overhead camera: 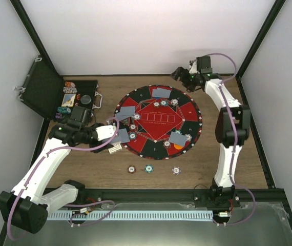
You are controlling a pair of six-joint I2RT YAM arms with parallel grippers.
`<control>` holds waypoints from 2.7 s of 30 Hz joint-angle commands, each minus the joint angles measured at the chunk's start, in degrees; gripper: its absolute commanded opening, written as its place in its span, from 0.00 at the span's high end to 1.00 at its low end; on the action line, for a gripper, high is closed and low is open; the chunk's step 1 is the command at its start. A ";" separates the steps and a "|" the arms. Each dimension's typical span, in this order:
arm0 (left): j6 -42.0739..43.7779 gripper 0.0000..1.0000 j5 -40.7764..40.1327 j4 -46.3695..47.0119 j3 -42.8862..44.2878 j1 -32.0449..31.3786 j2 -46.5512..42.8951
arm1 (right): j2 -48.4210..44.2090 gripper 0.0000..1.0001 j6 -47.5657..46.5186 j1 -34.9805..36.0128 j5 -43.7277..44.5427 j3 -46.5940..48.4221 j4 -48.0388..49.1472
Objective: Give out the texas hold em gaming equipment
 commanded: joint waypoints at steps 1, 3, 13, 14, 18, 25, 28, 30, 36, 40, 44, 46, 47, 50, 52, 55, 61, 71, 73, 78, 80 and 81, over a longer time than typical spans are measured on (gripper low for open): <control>-0.07 0.94 1.02 -0.35 1.48 0.01 -0.31 | -13.55 0.01 1.98 3.18 -1.20 -13.23 7.50; -0.09 0.94 1.23 -0.38 1.47 0.00 -0.62 | -19.55 0.00 3.14 6.49 -3.18 -20.34 10.06; -0.79 0.94 2.33 -1.12 2.07 -0.13 -1.07 | -41.18 0.00 18.34 29.37 -11.23 -51.92 29.79; -0.79 0.94 2.40 -1.26 2.06 -0.09 -1.08 | -41.67 0.00 19.34 31.31 -11.14 -53.15 31.33; -0.28 0.94 2.78 -1.50 1.93 -0.22 -1.21 | -41.37 0.01 23.57 37.30 -11.75 -55.63 36.85; 0.36 0.94 3.55 -2.58 2.01 -0.43 -2.18 | -36.19 0.05 25.52 41.79 -13.76 -53.14 41.66; 0.62 0.94 3.83 -2.64 1.79 -0.57 -2.48 | -33.97 0.07 25.96 42.89 -14.65 -51.82 43.02; 0.62 0.93 4.06 -2.53 1.94 -0.68 -2.57 | -32.50 0.10 26.41 43.34 -15.41 -51.04 44.05; 0.69 0.93 4.22 -2.96 1.95 -1.34 -2.58 | -28.76 0.13 28.33 44.55 -17.60 -49.41 48.20; 0.86 0.93 4.20 -3.17 1.62 -1.73 -2.66 | -26.37 0.15 29.97 44.79 -19.13 -48.59 50.78; 0.65 0.93 4.38 -3.06 1.93 -2.02 -2.44 | -24.13 0.16 29.79 44.79 -19.75 -46.56 49.96; 0.64 0.93 4.26 -3.04 2.15 -2.17 -2.32 | -23.15 0.18 29.68 44.79 -19.99 -45.73 49.50; 0.63 0.93 4.17 -3.08 2.31 -2.17 -2.31 | -22.79 0.19 29.64 44.72 -19.90 -45.42 49.21; 0.36 0.93 4.20 -3.08 2.77 -2.21 -2.37 | -22.29 0.24 29.77 44.09 -19.85 -45.74 48.41; 0.42 0.93 3.93 -3.08 2.82 -2.23 -2.61 | -22.61 0.28 30.02 43.47 -19.56 -46.92 48.37; 0.60 0.94 3.42 -3.16 2.49 -2.23 -2.90 | -23.70 0.31 29.50 42.50 -18.92 -48.55 47.63; 0.85 0.94 3.07 -3.17 2.69 -2.25 -2.71 | -26.44 0.37 25.62 40.94 -16.77 -51.01 42.57; 0.98 0.94 2.80 -2.67 2.57 -2.26 -2.42 | -30.74 0.52 26.03 39.51 -17.17 -54.34 43.15; 0.98 0.94 2.80 -2.65 2.49 -2.28 -2.40 | -31.63 0.59 26.96 39.51 -17.52 -54.33 44.08; 0.93 0.94 2.28 -2.24 1.81 -2.27 -2.32 | -33.72 0.78 29.27 39.51 -18.57 -54.76 47.03; 1.04 0.94 1.71 -1.96 1.46 -2.30 -2.31 | -34.68 0.84 29.13 39.51 -18.43 -54.73 46.64; 1.12 0.94 1.51 -1.90 1.28 -2.27 -2.31 | -35.12 0.86 28.76 39.47 -18.20 -54.54 45.85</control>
